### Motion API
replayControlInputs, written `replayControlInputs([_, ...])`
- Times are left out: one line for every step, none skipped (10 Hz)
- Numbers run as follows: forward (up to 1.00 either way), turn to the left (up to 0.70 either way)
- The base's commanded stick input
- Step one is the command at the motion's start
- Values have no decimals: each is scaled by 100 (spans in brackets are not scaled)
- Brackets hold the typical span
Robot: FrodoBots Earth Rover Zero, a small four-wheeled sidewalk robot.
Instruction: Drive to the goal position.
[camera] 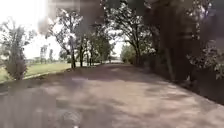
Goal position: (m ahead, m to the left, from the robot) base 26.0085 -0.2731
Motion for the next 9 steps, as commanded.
replayControlInputs([100,-9])
replayControlInputs([100,-8])
replayControlInputs([100,-8])
replayControlInputs([100,-8])
replayControlInputs([100,-9])
replayControlInputs([100,-9])
replayControlInputs([100,-9])
replayControlInputs([100,-9])
replayControlInputs([100,-9])
